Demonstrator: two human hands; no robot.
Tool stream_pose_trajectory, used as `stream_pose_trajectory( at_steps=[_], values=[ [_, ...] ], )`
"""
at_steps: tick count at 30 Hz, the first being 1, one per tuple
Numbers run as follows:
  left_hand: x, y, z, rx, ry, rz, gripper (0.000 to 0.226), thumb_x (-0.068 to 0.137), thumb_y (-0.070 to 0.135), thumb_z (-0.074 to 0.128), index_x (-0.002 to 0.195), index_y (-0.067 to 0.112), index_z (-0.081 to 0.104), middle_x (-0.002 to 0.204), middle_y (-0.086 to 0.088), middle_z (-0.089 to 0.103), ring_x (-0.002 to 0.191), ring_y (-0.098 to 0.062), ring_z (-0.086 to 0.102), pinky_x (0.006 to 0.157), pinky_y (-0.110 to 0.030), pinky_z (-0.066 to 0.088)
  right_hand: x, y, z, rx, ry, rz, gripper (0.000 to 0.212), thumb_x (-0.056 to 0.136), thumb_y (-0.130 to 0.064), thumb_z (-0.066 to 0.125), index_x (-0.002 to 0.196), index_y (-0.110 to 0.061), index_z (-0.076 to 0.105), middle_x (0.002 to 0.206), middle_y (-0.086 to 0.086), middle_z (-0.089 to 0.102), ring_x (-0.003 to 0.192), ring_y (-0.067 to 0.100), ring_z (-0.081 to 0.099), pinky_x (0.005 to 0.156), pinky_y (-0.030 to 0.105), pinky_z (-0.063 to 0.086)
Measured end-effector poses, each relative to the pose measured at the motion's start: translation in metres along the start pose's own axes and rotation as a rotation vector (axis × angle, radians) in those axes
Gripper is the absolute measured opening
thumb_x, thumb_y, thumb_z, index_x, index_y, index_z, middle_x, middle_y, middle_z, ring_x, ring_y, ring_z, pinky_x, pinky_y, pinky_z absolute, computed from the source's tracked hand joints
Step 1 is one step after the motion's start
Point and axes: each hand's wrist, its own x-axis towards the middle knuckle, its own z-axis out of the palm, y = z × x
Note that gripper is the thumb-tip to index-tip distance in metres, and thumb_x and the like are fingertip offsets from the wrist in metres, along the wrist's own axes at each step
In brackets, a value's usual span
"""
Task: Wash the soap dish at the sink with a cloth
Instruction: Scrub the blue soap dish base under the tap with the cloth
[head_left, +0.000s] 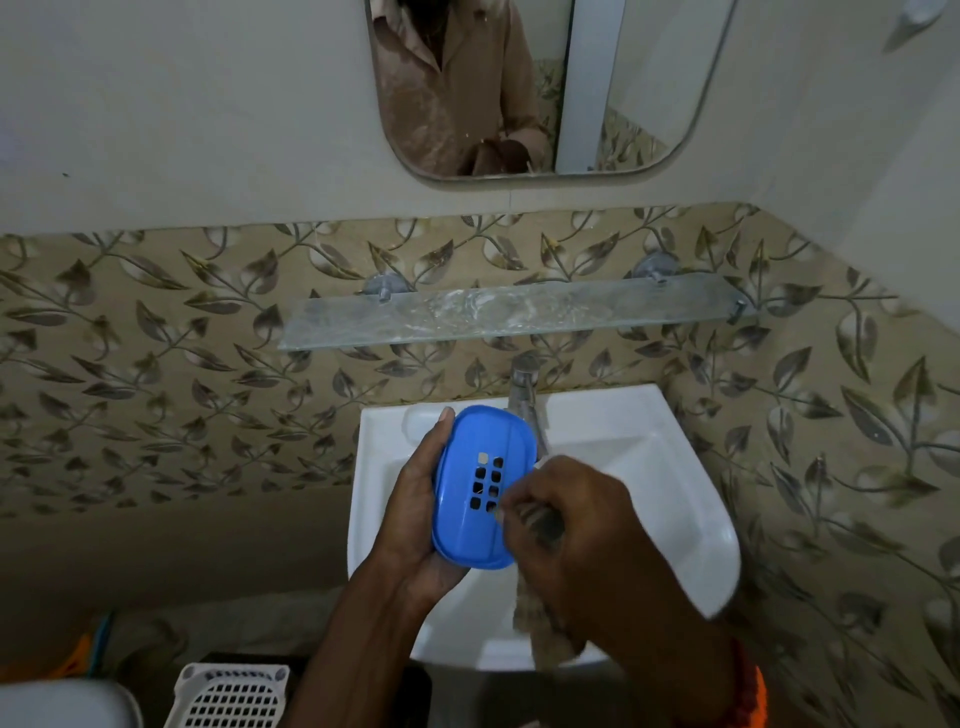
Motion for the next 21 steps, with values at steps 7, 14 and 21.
stream_pose_trajectory(
  at_steps=[7, 14, 21],
  values=[
    [0.000, -0.006, -0.002, 0.045, 0.009, 0.018, 0.064, 0.073, 0.061, 0.080, 0.117, 0.015, 0.075, 0.101, -0.010, 0.074, 0.085, -0.024, 0.069, 0.078, -0.039, 0.055, 0.027, 0.012, -0.007, -0.088, 0.080, 0.014, 0.010, 0.089, -0.018, 0.067, 0.094, -0.010, 0.067, 0.087, 0.004, 0.060, 0.079, 0.013, 0.058, 0.073, 0.022, 0.048],
    [-0.001, -0.010, -0.004, 0.080, 0.043, 0.044, 0.063, 0.072, 0.064, 0.080, 0.114, 0.017, 0.076, 0.096, -0.009, 0.075, 0.080, -0.024, 0.070, 0.076, -0.039, 0.056, 0.020, 0.012, -0.006, -0.160, 0.019, 0.010, 0.009, 0.089, -0.013, 0.066, 0.093, -0.006, 0.067, 0.084, 0.008, 0.060, 0.076, 0.018, 0.059, 0.073, 0.028, 0.052],
    [-0.003, -0.010, -0.008, 0.104, 0.074, 0.072, 0.071, 0.074, 0.067, 0.074, 0.125, 0.017, 0.072, 0.115, -0.015, 0.070, 0.090, -0.027, 0.069, 0.081, -0.042, 0.056, -0.004, -0.002, 0.008, -0.061, 0.034, 0.021, 0.007, 0.078, -0.003, 0.065, 0.076, 0.003, 0.065, 0.065, 0.013, 0.062, 0.057, 0.019, 0.062, 0.054, 0.030, 0.056]
  ],
)
